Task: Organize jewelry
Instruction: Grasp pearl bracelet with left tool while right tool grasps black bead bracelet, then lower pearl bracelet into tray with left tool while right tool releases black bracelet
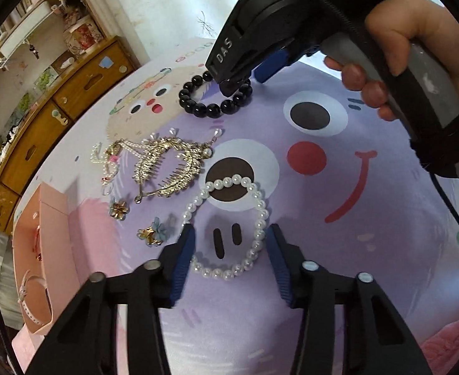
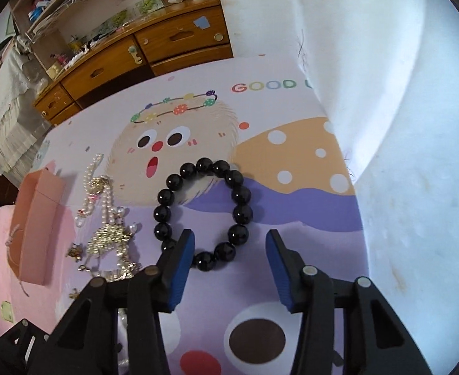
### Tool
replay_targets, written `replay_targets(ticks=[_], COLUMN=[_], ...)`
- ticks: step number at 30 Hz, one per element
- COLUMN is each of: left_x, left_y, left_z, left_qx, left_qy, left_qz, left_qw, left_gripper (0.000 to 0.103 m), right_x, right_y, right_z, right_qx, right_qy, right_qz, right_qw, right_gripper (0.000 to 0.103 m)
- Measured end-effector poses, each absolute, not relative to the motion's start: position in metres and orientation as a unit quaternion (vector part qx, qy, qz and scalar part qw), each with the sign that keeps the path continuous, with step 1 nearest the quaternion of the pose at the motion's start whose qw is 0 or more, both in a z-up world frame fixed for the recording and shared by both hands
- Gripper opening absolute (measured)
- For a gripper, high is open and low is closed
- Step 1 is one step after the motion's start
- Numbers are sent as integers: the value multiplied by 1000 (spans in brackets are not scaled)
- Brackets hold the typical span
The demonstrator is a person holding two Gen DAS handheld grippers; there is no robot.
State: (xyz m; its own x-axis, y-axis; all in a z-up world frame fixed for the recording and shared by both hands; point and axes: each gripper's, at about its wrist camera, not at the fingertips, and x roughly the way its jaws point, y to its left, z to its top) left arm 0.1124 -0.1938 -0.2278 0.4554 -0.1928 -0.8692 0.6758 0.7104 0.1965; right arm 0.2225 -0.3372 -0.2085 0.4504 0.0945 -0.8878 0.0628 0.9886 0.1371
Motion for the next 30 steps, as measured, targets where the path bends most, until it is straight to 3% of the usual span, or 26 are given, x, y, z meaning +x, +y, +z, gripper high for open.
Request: replay_targets(ticks=[6,8,12,14,22,30], left_x=[117,122,135,140,154,151], left_y=[-197,-195,-185,-182,-164,-136], left_z=[-227,-227,-228,-229,-232,-200], left_qx=[239,213,146,127,26,-42], left_qy=[481,500,536,545,585,572], left_qz=[-298,-295,-292,-292,-288,-273], left_qw=[789,786,779,775,757,772], left_gripper=[7,6,5,5,5,5], right_x=[223,225,224,224,219,206], right_y=[-330,-329,-337,-339,-344,-346], right_z=[-213,-214,-213,-213,-208,-182], right_qx=[40,31,55,65,94,131], right_qy=[512,513,516,520,536,519], right_qz=[16,20,29,33,45,54], right_qw=[858,857,855,851,838,843], right_gripper=[33,23,22,14,15,15])
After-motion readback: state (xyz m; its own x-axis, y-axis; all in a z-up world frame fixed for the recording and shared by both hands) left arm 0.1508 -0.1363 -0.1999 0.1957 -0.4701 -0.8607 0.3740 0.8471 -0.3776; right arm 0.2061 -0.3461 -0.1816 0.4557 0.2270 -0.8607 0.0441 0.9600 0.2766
